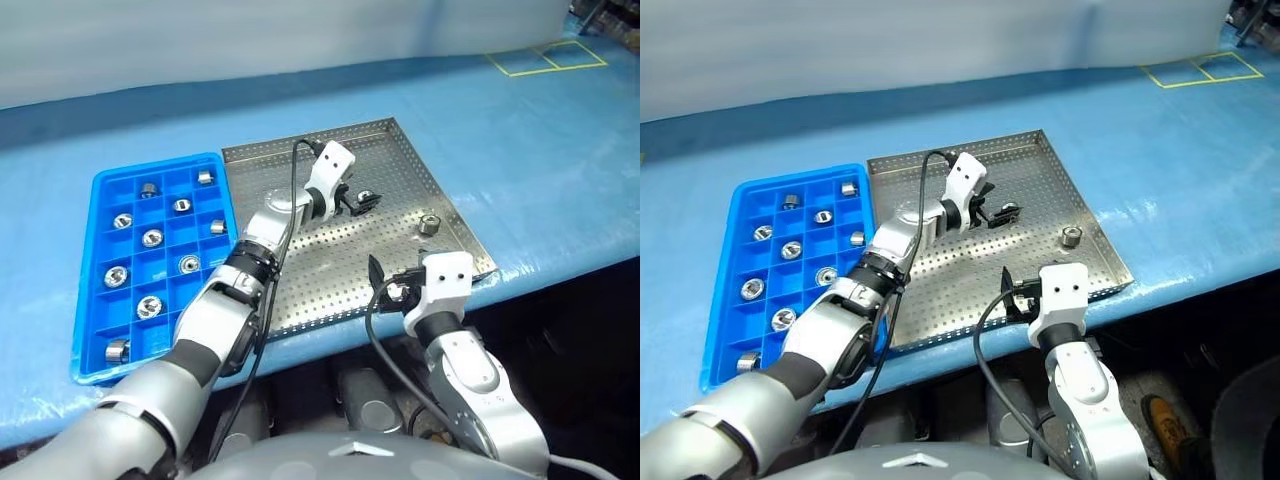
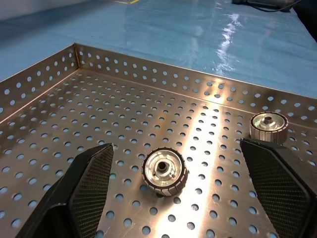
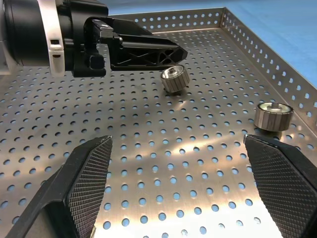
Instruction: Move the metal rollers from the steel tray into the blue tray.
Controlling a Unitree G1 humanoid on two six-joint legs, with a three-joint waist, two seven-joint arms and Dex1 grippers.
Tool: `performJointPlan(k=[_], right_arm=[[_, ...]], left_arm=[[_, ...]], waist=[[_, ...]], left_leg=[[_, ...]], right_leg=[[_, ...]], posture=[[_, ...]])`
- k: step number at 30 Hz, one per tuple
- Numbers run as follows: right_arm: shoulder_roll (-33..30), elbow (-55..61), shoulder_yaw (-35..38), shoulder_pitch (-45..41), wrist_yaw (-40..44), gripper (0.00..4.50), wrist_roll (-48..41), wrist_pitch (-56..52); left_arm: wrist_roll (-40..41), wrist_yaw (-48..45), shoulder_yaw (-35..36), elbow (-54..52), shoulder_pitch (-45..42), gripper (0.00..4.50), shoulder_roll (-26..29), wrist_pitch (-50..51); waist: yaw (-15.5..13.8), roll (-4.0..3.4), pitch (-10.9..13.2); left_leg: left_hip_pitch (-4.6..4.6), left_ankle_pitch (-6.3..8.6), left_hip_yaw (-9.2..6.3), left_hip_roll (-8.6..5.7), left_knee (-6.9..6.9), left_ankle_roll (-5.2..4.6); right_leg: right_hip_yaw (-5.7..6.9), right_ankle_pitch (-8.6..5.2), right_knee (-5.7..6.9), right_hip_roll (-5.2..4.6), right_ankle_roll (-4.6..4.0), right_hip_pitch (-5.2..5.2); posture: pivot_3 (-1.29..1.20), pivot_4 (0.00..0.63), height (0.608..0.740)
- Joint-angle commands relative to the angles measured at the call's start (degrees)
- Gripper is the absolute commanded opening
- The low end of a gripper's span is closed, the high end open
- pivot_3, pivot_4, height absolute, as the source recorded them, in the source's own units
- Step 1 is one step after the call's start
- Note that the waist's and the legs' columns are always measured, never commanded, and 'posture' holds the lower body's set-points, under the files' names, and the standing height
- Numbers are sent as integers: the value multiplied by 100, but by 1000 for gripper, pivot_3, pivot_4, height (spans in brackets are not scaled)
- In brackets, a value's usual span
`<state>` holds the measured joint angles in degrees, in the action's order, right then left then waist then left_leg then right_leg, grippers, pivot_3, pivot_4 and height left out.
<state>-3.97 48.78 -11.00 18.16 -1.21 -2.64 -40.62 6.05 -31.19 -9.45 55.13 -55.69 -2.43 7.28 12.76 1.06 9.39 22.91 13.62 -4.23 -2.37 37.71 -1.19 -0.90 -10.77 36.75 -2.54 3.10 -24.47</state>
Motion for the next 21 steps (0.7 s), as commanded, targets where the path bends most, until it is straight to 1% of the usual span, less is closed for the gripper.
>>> performJointPlan(k=[1,8,16,19,21], right_arm=[[34,286,5,-56,-12,4500,-6,87],[39,280,-14,-91,-13,4500,-4,88],[43,338,-10,-16,-40,4500,9,84],[50,365,13,4,-48,4500,6,82],[53,373,20,7,-50,4500,5,77]], left_arm=[[-90,286,226,467,-334,4478,-182,-347],[-384,850,324,1218,-524,4478,-376,-489],[-535,1205,471,1502,-542,4478,-487,-524],[-582,1316,551,1563,-547,3921,-498,-512],[-610,1340,583,1597,-551,3262,-503,-524]], waist=[[75,0,0],[227,1,0],[378,1,0],[425,1,0],[455,1,0]], left_leg=[[0,1,0,0,0,-1],[3,4,0,-2,1,-6],[4,5,-1,-3,1,-7],[4,6,-1,-3,1,-8],[4,6,-1,-2,1,-8]], right_leg=[[0,-1,0,-1,1,0],[0,-3,-1,-2,9,0],[-1,-3,-2,-4,13,1],[-1,-3,-2,-4,14,1],[-1,-3,-2,-4,14,1]], posture=[[-354,150,740],[-364,150,740],[-384,150,740],[-387,150,740],[-387,150,740]])
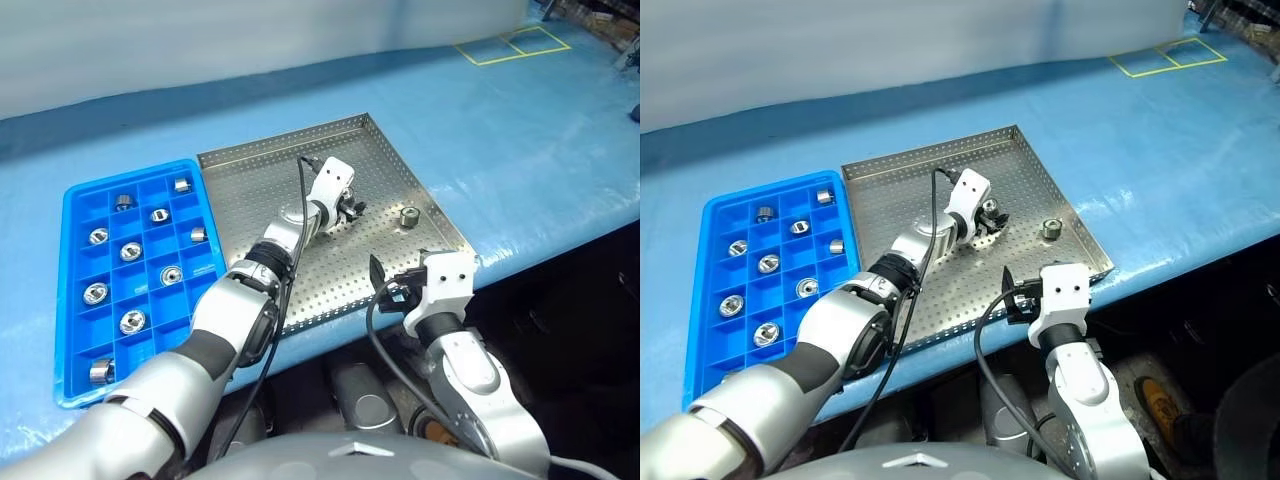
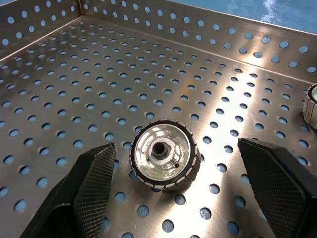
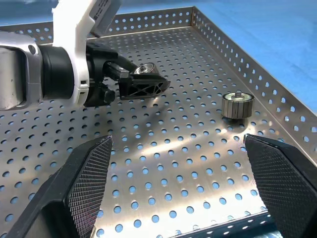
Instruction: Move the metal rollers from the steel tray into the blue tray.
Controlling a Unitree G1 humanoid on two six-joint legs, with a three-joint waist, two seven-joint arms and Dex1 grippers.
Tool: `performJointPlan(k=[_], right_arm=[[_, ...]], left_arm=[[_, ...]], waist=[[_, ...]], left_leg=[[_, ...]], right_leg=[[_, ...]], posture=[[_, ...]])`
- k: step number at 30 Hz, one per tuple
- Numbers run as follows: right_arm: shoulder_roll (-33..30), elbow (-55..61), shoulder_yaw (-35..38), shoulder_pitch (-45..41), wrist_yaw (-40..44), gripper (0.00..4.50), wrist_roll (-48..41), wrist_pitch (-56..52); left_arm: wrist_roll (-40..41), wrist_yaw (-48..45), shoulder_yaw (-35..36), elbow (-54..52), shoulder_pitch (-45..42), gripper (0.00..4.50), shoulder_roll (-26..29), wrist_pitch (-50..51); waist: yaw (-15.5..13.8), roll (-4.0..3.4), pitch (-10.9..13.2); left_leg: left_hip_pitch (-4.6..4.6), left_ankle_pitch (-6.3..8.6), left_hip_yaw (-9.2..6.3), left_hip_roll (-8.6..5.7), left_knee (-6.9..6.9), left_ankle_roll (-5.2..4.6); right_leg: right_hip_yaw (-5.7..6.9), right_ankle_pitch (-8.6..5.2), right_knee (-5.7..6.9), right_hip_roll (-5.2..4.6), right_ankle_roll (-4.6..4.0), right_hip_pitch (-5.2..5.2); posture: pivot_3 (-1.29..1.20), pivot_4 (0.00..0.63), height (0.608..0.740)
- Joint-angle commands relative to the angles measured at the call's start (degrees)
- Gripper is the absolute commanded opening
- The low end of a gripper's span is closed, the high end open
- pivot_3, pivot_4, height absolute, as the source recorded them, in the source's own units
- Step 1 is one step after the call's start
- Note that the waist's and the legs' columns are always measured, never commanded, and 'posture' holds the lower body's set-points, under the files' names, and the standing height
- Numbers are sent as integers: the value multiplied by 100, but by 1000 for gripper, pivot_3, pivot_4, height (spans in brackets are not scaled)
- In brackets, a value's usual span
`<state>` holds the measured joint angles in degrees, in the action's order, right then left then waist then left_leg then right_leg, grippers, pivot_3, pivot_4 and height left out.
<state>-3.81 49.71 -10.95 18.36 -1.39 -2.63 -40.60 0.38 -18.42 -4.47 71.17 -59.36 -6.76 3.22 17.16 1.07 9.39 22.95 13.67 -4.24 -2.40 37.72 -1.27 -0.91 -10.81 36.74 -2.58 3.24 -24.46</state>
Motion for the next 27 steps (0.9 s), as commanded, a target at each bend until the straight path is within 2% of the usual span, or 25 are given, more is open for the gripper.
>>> performJointPlan(k=[1,4,5,12,17,20,23,27], right_arm=[[34,286,17,-12,-34,4500,6,70],[29,303,28,-6,-35,4500,5,58],[26,306,32,-2,-34,4500,5,55],[2,325,20,9,-33,4500,18,21],[14,320,-33,-112,18,4500,-41,-27],[15,203,-107,-399,130,4500,-124,-128],[19,-70,-215,-903,328,4500,-262,-290],[-117,-567,-411,-1607,728,4500,-385,-326]], left_arm=[[-56,93,102,17,-184,2949,-72,-114],[-88,193,148,76,-177,1920,-79,-117],[-92,215,165,87,-176,1750,-82,-122],[-4,113,326,11,-150,1750,-35,-190],[300,-426,605,-515,-10,1750,177,-335],[498,-675,732,-1369,278,1750,434,-291],[714,-848,793,-2887,836,1750,778,119],[908,-1033,734,-4861,1651,1750,1328,843]], waist=[[28,0,0],[47,0,0],[51,0,0],[82,0,0],[70,0,0],[71,-1,0],[26,-3,1],[-290,-9,1]], left_leg=[[0,0,0,0,0,0],[0,0,0,0,0,0],[0,0,0,0,0,0],[0,0,0,0,0,0],[0,0,0,0,0,0],[-1,0,4,1,0,0],[-7,-1,5,7,0,1],[-13,-3,-1,10,-3,5]], right_leg=[[0,0,0,0,0,0],[0,0,1,0,1,0],[0,0,1,0,1,0],[0,1,1,0,1,0],[0,1,1,-1,1,-1],[-4,1,4,0,2,-2],[-9,1,12,3,1,-3],[-12,1,21,9,-3,-5]], posture=[[-389,150,740],[-393,150,740],[-393,150,740],[-393,150,740],[-351,150,740],[-280,150,740],[-220,150,740],[-96,150,740]])
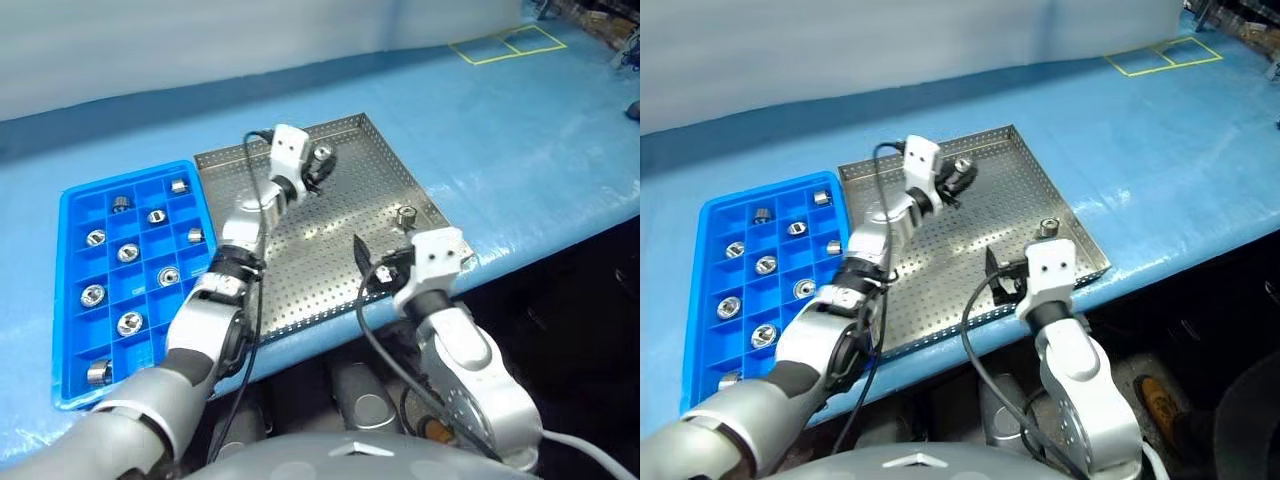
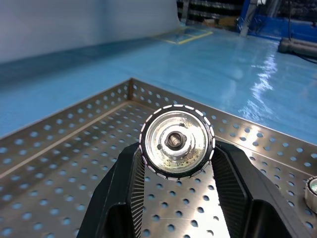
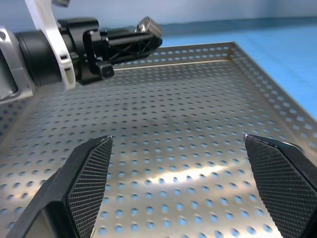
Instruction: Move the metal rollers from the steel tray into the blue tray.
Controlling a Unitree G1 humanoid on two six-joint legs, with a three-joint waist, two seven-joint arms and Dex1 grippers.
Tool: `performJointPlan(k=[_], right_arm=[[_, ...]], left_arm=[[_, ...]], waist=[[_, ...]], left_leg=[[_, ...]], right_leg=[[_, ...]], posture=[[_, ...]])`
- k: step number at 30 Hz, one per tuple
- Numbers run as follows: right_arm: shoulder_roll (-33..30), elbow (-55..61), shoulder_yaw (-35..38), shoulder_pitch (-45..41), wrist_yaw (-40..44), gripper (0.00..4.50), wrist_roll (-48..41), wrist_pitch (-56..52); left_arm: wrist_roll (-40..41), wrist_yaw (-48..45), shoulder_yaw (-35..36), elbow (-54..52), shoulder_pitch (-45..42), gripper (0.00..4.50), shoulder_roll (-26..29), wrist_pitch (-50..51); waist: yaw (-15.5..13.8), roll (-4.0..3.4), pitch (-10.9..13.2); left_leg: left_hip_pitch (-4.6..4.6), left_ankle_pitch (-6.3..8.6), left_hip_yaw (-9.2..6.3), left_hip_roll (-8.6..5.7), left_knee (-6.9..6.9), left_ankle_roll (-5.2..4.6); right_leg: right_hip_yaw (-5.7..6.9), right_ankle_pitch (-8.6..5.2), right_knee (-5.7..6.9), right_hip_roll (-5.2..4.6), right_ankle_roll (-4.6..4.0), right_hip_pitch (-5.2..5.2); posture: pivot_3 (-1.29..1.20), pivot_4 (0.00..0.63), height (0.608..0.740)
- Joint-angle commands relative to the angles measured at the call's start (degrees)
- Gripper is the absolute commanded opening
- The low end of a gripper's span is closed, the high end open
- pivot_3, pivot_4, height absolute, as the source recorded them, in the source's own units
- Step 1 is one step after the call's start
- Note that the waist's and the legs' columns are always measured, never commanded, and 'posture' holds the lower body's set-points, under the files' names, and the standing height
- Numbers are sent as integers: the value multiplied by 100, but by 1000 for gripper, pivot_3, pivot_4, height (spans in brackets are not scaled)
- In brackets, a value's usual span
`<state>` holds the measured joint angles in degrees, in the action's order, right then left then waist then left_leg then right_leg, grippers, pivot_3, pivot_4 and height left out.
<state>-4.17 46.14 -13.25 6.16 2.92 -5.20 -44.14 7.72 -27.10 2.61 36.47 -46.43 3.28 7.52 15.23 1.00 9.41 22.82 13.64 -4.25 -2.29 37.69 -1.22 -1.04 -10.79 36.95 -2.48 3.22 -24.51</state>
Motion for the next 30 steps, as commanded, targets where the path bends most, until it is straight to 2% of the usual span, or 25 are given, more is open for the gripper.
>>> performJointPlan(k=[1,9,14,17,21,30], right_arm=[[-135,-384,-262,-590,432,4500,-146,41],[-292,-1372,-728,-1563,1250,4500,-336,244],[-223,-1726,-928,-1845,1532,4500,-401,367],[-182,-1825,-1001,-1878,1634,4500,-436,401],[-185,-1835,-1042,-1814,1718,4500,-452,385],[-316,-1540,-968,-1496,1648,4500,-492,241]], left_arm=[[218,-257,27,-1880,595,1750,524,575],[569,-702,274,-4818,2458,1750,1999,1703],[991,-879,662,-6105,3534,1750,2697,2498],[1255,-1020,768,-6581,4031,1750,3000,2869],[1222,-1110,591,-6740,4316,1750,3280,2941],[1116,-1510,-237,-6199,3913,1750,3398,2793]], waist=[[-203,-3,0],[-1256,-5,1],[-1629,-3,2],[-1725,-3,2],[-1769,-4,2],[-1755,-4,2]], left_leg=[[-2,-1,-1,0,0,2],[-1,2,-6,-12,-10,7],[4,9,-19,-19,-7,2],[1,7,-22,-16,-7,5],[-3,-3,-23,-11,-8,22],[-11,-20,-33,-5,-15,41]], right_leg=[[-2,0,0,4,-1,0],[-11,16,-10,-4,-39,-6],[6,14,-29,-11,-44,-4],[15,7,-31,-11,-54,-1],[22,-32,-11,-7,-70,4],[31,-31,-3,2,-78,7]], posture=[[-71,150,740],[88,150,740],[158,150,740],[169,150,740],[183,150,740],[135,150,740]])
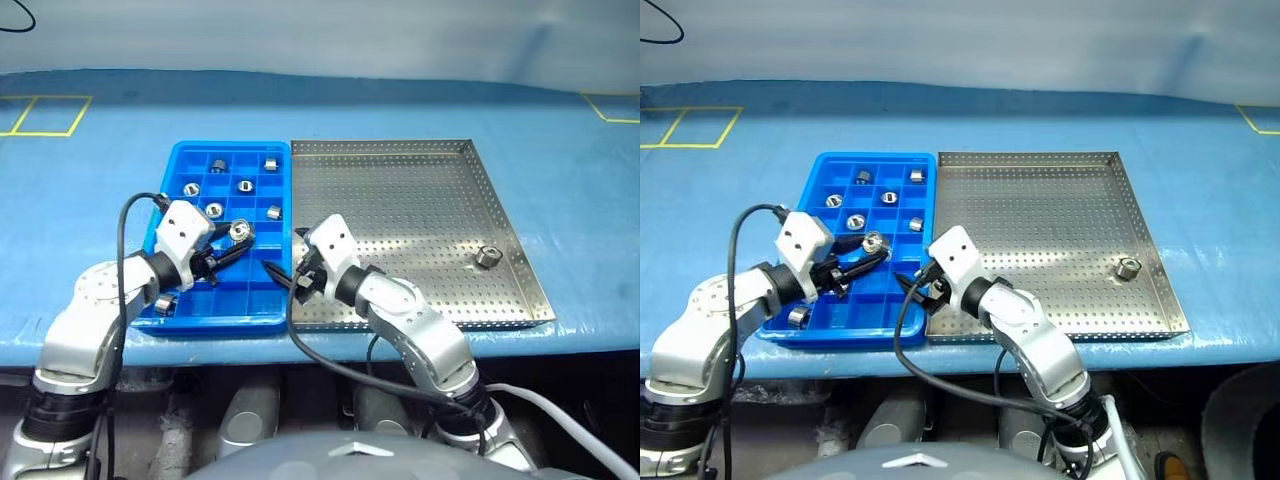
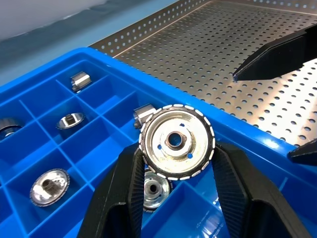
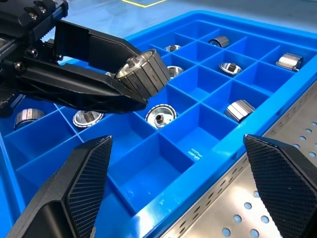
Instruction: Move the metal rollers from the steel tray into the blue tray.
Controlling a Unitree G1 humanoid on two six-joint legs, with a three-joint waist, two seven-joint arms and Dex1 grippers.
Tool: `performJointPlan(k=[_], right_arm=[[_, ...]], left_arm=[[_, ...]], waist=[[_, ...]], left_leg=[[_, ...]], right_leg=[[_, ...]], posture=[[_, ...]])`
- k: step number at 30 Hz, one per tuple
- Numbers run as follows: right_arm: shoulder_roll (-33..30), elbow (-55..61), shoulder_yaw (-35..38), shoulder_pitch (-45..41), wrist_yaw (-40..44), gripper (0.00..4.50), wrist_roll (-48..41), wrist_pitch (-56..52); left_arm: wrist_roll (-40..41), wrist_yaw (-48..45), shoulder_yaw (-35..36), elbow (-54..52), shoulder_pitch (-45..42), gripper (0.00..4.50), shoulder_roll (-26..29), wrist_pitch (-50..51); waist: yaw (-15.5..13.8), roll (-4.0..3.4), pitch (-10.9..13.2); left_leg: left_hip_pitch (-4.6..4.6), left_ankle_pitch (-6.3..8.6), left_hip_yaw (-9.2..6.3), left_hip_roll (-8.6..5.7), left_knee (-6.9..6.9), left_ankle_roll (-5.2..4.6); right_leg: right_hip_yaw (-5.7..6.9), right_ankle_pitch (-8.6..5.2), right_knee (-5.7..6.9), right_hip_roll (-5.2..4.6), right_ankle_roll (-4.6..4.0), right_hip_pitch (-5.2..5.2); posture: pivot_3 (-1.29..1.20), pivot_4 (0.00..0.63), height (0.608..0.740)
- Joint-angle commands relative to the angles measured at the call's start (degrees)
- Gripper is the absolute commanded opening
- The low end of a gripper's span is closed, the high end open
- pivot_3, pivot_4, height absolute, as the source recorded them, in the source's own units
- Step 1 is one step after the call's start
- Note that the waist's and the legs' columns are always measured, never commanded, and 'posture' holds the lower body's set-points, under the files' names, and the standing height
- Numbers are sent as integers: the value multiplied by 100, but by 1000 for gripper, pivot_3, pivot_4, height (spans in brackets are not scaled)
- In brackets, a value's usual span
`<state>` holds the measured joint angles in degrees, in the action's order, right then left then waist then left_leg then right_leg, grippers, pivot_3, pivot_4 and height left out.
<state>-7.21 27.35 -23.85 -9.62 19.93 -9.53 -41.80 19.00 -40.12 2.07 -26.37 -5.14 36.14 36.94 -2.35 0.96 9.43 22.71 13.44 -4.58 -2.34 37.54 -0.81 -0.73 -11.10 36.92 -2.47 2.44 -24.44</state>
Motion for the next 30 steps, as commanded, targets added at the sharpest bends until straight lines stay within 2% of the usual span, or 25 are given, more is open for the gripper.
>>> performJointPlan(k=[1,6,14,22,30], right_arm=[[-32,401,116,146,-82,4500,-66,-23],[-118,674,212,454,-247,4500,-45,-121],[-91,887,299,747,-560,4500,-7,-169],[-96,954,380,830,-721,4500,-21,-171],[-110,1065,513,887,-867,4500,4,-178]], left_arm=[[-41,-307,-294,160,-277,1750,173,-151],[-94,-589,-562,389,-454,1750,403,-103],[2,-977,-620,381,-312,1750,844,152],[-21,-1082,-816,461,-387,1750,956,304],[176,-671,-473,483,-722,4324,345,102]], waist=[[14,0,0],[78,0,0],[238,0,0],[320,-1,1],[301,-2,2]], left_leg=[[0,0,0,0,-2,0],[0,0,4,0,-16,-1],[-1,0,7,4,-27,0],[-1,0,8,5,-26,-1],[0,0,9,2,-25,-2]], right_leg=[[0,0,0,0,0,0],[-2,-2,-4,-2,-4,-6],[-2,-5,-5,-4,-8,-11],[-1,-5,-7,-4,-7,-10],[-3,-3,-10,-7,-4,-9]], posture=[[125,150,740],[74,150,740],[28,150,740],[-2,150,740],[-23,150,740]])
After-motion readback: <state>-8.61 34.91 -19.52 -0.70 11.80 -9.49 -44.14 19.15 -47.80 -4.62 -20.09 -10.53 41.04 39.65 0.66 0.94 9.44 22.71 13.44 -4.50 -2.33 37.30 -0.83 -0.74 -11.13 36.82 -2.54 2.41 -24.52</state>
